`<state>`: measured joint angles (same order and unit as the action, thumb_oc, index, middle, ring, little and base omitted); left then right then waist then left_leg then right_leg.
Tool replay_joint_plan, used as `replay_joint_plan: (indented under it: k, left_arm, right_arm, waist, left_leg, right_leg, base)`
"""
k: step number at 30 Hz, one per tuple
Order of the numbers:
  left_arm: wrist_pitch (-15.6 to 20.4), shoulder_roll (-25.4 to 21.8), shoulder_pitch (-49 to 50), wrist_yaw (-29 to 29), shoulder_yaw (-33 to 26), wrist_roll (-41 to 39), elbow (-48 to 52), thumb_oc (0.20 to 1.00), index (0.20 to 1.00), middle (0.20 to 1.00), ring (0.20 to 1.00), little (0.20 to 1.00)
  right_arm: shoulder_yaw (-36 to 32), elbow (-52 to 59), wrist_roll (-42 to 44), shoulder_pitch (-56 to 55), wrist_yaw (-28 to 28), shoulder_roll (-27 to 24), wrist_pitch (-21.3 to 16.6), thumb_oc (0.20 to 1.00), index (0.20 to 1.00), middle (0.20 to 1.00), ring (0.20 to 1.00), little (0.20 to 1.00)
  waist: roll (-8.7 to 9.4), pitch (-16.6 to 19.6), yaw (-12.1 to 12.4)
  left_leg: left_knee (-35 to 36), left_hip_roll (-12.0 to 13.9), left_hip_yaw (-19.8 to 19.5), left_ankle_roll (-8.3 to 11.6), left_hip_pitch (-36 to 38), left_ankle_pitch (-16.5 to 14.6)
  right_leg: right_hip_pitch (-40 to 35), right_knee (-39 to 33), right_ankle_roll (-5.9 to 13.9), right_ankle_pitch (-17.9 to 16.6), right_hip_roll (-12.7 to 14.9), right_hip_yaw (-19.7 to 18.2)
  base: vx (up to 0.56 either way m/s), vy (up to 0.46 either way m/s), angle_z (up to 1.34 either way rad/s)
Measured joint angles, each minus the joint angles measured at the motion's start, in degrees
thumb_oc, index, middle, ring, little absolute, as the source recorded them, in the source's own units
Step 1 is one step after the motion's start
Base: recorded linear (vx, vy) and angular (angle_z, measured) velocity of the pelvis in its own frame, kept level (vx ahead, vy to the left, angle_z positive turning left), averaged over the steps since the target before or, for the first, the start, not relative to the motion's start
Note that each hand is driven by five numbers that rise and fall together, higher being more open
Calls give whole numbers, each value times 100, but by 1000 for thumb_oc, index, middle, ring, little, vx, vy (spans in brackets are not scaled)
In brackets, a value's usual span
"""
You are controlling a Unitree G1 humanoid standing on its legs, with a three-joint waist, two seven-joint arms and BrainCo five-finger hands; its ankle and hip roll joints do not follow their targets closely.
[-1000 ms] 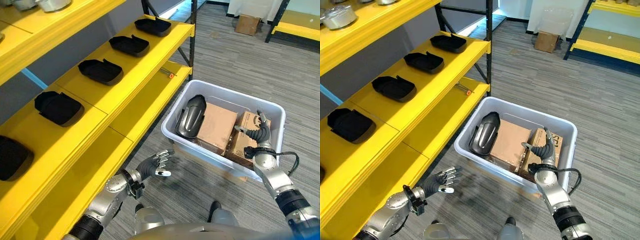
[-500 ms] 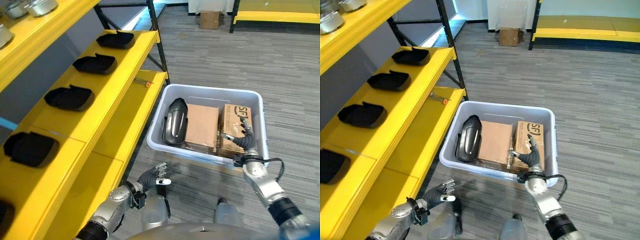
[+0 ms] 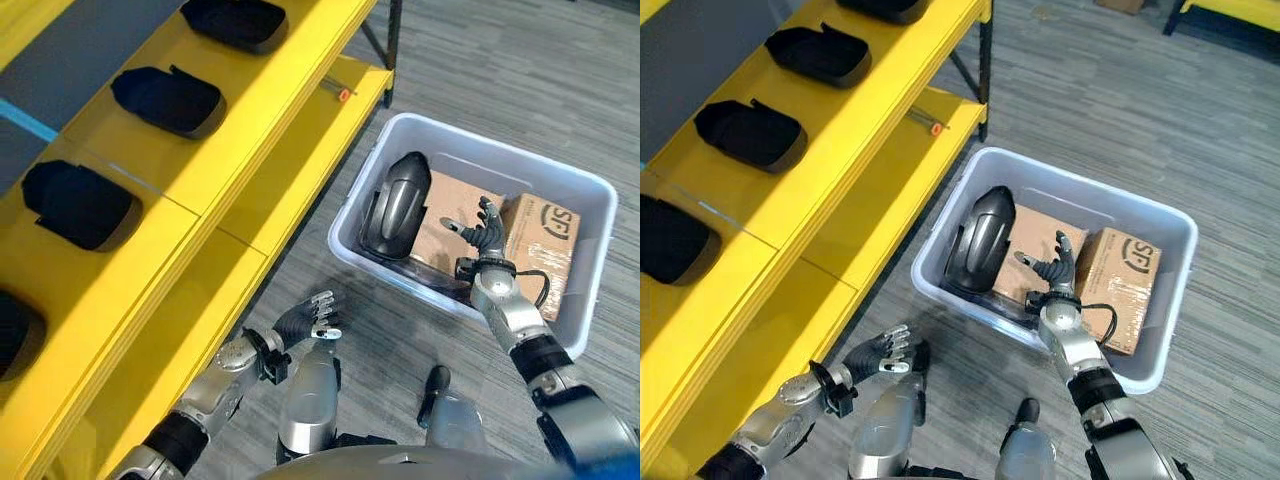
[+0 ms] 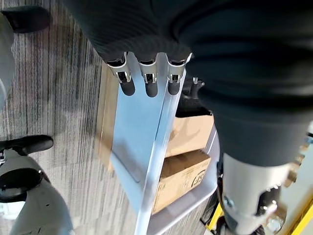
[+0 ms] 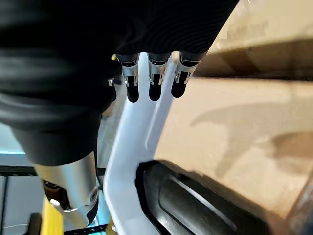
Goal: Move parts from the plastic box to the shelf.
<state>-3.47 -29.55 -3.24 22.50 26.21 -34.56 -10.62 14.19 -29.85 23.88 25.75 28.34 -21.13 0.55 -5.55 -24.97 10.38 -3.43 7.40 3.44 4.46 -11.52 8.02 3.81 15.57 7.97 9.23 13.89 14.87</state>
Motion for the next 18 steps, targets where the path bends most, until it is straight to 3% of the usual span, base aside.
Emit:
replay_joint_plan:
  k: [2, 8, 15, 18]
  left_arm:
    - [-13, 3, -400, 2, 154, -265, 58, 1000, 1000, 1000, 1000, 1000]
    - [-7, 35, -914, -42, 536, -310, -80, 1000, 1000, 1000, 1000, 1000]
    - [5, -35, -684, -190, 516, -483, -66, 1000, 1000, 1000, 1000, 1000]
    - [12, -39, -693, -292, 514, -485, -17, 1000, 1000, 1000, 1000, 1000]
  right_arm:
    - [-7, -653, 281, 591, 154, 25, 55, 1000, 1000, 1000, 1000, 1000]
    - [-72, -1756, 753, 1854, 583, 156, 103, 1000, 1000, 1000, 1000, 1000]
    - [-47, -2179, 984, 2083, 925, 208, 18, 1000, 1000, 1000, 1000, 1000]
    - [-60, -2606, 1560, 2370, 1053, 226, 21, 1000, 1000, 1000, 1000, 1000]
  waist:
    - [-98, -175, 170]
    - [-146, -609, 648]
    - [-170, -612, 889]
    - [-173, -611, 962]
  left_leg:
    - [-139, -90, -211, -7, -321, 37]
    - [-519, -308, -485, 9, -893, 49]
    - [-803, -395, -732, 29, -1365, -43]
    - [-925, -490, -814, -22, -1698, -1]
  right_leg:
    - [308, 415, -3, 196, 76, 93]
    - [968, 1481, -66, 712, 420, 240]
    - [1366, 1945, -136, 1004, 529, 374]
    - [1676, 2148, -132, 1065, 615, 375]
  base:
    - [-83, 7, 47]
    - [-70, 34, 30]
    - [21, 29, 19]
    - [-25, 26, 14]
